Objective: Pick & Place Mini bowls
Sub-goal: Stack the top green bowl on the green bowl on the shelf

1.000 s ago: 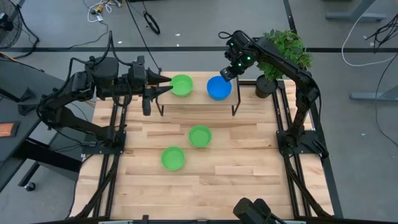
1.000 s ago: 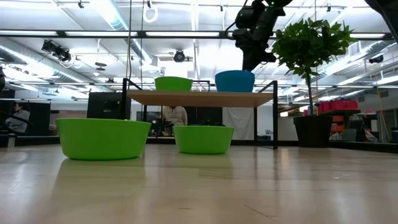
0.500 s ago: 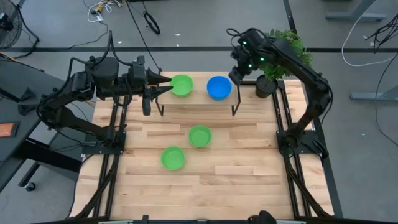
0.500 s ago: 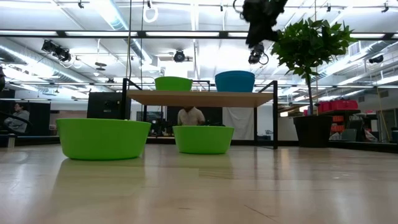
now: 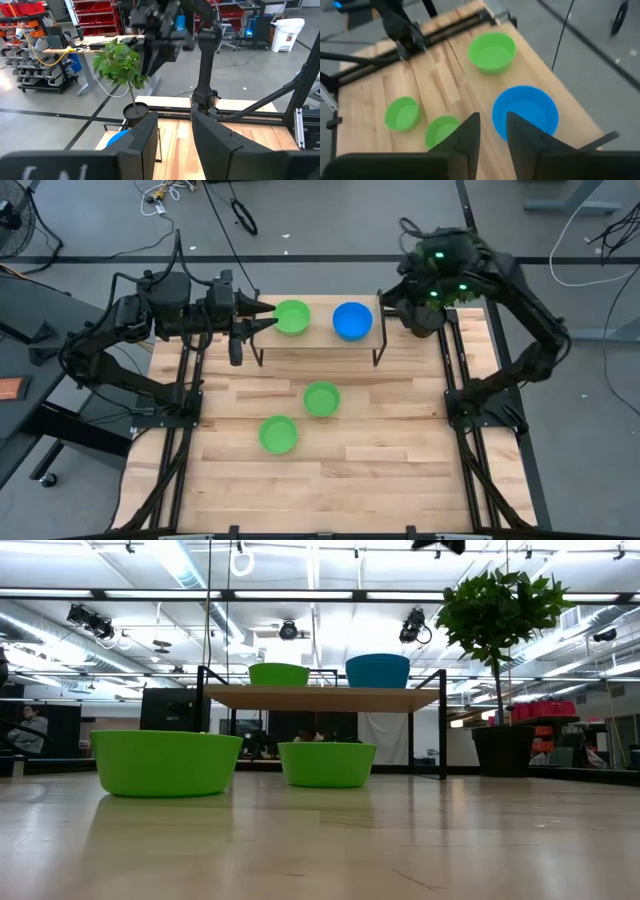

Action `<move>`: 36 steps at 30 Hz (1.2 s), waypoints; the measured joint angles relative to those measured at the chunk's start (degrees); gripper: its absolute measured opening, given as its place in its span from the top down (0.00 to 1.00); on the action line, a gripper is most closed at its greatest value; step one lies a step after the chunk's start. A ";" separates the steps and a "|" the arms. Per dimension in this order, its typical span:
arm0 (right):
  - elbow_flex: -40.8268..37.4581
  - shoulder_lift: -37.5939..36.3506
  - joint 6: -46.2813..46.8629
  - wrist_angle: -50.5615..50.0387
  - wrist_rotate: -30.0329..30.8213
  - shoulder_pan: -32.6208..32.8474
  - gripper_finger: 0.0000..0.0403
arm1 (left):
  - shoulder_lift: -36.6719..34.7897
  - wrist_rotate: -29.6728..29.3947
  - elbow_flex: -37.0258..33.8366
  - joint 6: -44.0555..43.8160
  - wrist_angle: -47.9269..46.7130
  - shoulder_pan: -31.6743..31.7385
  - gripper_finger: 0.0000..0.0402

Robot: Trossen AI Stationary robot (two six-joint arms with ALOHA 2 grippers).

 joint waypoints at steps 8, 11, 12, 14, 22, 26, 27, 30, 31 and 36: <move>0.00 -7.05 1.77 2.48 -0.63 0.40 0.76 | 0.00 0.00 0.02 0.02 0.00 0.02 0.69; 0.00 -8.64 2.04 2.90 -2.47 0.40 0.76 | 0.00 0.00 0.02 -0.03 0.00 0.00 0.69; 0.02 -9.10 2.19 3.09 -3.20 0.40 0.76 | 0.00 0.00 0.02 -0.19 0.00 0.00 0.69; 0.02 -10.00 2.64 3.57 -4.75 0.40 0.76 | 0.00 0.00 0.02 -0.67 0.00 0.00 0.69; 0.01 -13.65 1.75 5.65 -11.39 0.40 0.76 | 0.00 0.00 0.01 -1.44 0.00 0.00 0.69; 0.00 -15.68 1.68 5.65 -12.13 0.40 0.76 | 0.00 0.00 0.02 -2.47 0.02 0.02 0.69; 0.00 -16.26 1.62 5.67 -12.13 0.40 0.76 | 0.00 0.00 0.02 -2.49 0.00 0.00 0.69; 0.00 -17.92 1.54 5.70 -12.18 0.40 0.76 | 0.00 0.00 0.02 -2.51 0.01 -0.02 0.69; 0.01 -18.43 1.53 5.70 -12.18 0.40 0.76 | 0.00 0.00 0.02 -2.51 0.01 -0.02 0.69; 0.00 -20.17 1.92 5.69 -12.15 0.40 0.76 | 0.00 0.00 0.02 -2.56 0.02 -0.02 0.69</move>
